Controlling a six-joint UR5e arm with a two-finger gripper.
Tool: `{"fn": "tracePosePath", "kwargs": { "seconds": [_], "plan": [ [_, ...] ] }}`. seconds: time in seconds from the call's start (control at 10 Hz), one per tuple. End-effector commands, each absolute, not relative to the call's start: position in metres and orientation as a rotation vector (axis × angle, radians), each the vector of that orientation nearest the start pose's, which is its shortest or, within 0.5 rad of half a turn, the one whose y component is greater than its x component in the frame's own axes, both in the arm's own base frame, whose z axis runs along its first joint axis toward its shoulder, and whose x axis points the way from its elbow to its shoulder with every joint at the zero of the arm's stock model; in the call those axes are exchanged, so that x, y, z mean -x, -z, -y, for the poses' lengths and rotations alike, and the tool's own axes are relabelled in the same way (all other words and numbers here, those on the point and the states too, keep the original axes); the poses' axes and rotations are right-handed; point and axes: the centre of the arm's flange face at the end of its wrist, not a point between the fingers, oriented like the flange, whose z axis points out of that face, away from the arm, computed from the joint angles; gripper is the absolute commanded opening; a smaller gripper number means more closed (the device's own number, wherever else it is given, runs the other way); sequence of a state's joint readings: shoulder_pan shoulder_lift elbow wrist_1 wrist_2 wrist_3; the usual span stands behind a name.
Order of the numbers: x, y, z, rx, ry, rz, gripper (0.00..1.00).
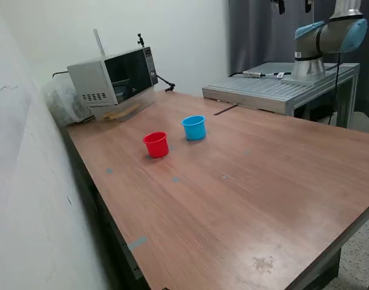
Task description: Place red objects in the red bin, and blue objects in the blue bin.
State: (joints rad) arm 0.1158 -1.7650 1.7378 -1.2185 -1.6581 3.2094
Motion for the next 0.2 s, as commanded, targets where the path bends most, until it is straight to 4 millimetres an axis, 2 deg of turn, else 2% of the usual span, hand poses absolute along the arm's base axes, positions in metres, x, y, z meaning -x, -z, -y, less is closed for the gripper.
{"fn": "tracePosePath", "kwargs": {
  "seconds": [0.0, 0.1],
  "plan": [
    [0.3436, -0.4604, 0.1825, 2.095, 0.208, -1.87, 1.0],
    [0.3424, -0.4602, 0.1823, 2.095, 0.208, -1.87, 1.0]
  ]
}}
